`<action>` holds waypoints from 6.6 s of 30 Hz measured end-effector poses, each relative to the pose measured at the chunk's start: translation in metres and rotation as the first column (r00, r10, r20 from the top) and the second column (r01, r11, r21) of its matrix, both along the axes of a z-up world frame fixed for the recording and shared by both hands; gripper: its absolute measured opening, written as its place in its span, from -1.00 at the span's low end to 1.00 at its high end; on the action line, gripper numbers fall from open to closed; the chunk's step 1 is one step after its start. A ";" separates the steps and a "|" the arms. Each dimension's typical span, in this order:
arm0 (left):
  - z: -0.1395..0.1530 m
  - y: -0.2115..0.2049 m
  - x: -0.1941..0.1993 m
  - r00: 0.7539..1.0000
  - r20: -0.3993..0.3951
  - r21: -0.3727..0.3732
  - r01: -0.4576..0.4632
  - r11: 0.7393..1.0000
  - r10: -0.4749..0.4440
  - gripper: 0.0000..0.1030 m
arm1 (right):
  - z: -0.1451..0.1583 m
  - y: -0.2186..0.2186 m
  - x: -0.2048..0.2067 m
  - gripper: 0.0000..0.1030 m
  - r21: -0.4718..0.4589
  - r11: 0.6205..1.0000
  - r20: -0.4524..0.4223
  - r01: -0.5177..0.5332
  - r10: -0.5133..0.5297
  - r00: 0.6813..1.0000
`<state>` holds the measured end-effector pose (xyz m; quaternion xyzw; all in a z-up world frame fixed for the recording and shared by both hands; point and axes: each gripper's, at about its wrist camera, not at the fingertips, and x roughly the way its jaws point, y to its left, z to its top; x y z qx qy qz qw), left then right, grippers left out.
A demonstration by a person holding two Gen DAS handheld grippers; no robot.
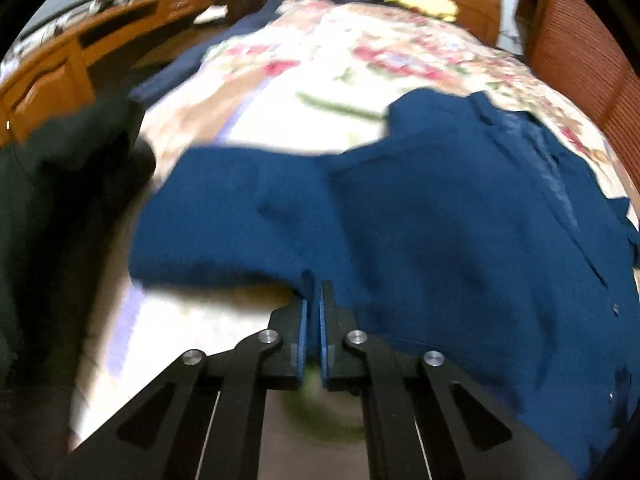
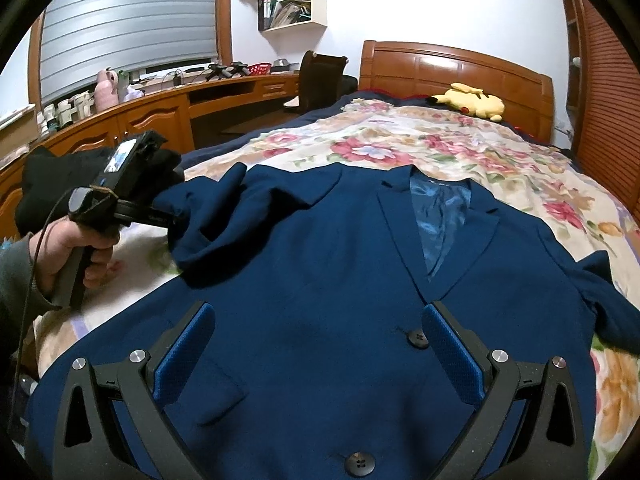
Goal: Fold large clothes
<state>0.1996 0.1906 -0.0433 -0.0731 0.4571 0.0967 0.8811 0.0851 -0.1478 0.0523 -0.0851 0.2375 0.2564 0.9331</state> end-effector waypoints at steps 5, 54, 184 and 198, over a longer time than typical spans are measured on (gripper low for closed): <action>0.034 -0.034 -0.010 0.994 0.075 0.063 0.071 0.995 -0.075 -0.90 | 0.002 -0.001 0.000 1.00 -0.005 1.000 -0.002 -0.008 0.008 1.000; 0.051 -0.119 -0.123 0.914 0.316 0.024 0.262 0.965 -0.256 0.61 | 0.009 -0.023 -0.001 1.00 -0.017 0.998 0.014 0.053 -0.053 0.998; 0.055 -0.193 -0.155 0.814 0.457 0.036 0.388 0.921 -0.360 0.61 | 0.010 -0.164 -0.116 0.22 -0.014 0.923 0.001 0.384 -0.384 0.923; 0.057 -0.215 -0.148 0.795 0.447 0.047 0.438 0.898 -0.411 0.61 | 0.022 -0.227 -0.091 0.23 -0.080 0.877 0.006 0.473 -0.474 0.881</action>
